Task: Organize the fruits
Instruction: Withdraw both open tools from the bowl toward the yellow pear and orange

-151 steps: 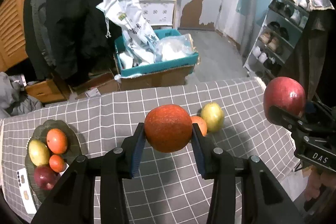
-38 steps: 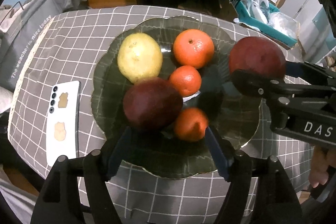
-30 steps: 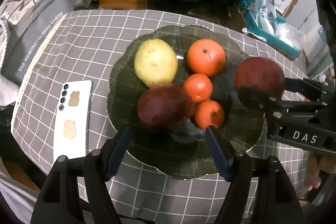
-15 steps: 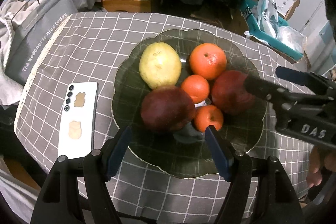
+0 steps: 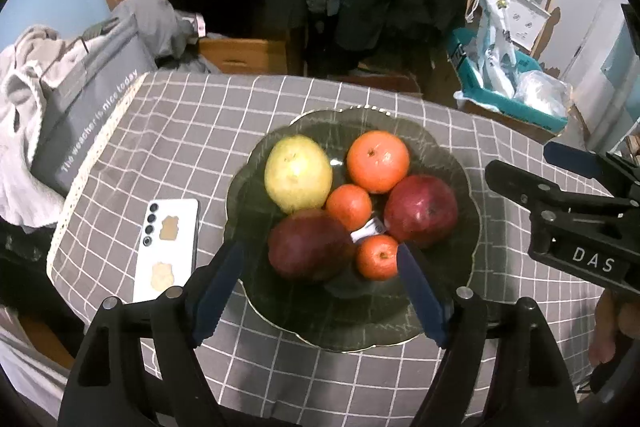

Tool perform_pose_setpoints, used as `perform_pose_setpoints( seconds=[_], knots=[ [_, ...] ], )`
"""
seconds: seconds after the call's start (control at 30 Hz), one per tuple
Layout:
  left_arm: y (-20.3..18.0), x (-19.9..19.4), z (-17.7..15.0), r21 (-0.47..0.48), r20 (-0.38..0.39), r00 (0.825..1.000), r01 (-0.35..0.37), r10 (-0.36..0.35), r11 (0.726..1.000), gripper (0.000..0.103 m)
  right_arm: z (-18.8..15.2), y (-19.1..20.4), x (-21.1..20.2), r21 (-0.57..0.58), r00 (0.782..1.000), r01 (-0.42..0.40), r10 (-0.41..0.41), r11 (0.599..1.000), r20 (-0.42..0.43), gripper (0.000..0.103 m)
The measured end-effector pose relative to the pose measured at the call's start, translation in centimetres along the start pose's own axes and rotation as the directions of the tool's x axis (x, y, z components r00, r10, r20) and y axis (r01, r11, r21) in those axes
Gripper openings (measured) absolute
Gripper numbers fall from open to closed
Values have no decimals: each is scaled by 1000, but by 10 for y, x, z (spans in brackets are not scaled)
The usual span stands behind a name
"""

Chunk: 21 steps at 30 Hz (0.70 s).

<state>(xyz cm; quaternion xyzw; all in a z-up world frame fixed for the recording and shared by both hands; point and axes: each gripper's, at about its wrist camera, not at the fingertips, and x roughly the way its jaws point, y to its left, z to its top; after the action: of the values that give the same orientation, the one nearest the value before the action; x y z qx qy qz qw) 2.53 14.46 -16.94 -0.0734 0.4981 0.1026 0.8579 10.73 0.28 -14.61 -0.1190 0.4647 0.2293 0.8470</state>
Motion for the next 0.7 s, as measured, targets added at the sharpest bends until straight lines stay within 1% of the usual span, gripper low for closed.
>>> perform_pose_setpoints(
  seconds=[0.4, 0.7],
  knots=[
    [-16, -22, 8, 25, 57, 998, 26, -28, 999, 81, -5, -24, -43, 46, 996, 57, -59, 997, 62, 84],
    [-41, -35, 10, 68, 85, 995, 39, -44, 997, 81, -17, -48, -71, 89, 992, 95, -102, 991, 81, 84]
  ],
)
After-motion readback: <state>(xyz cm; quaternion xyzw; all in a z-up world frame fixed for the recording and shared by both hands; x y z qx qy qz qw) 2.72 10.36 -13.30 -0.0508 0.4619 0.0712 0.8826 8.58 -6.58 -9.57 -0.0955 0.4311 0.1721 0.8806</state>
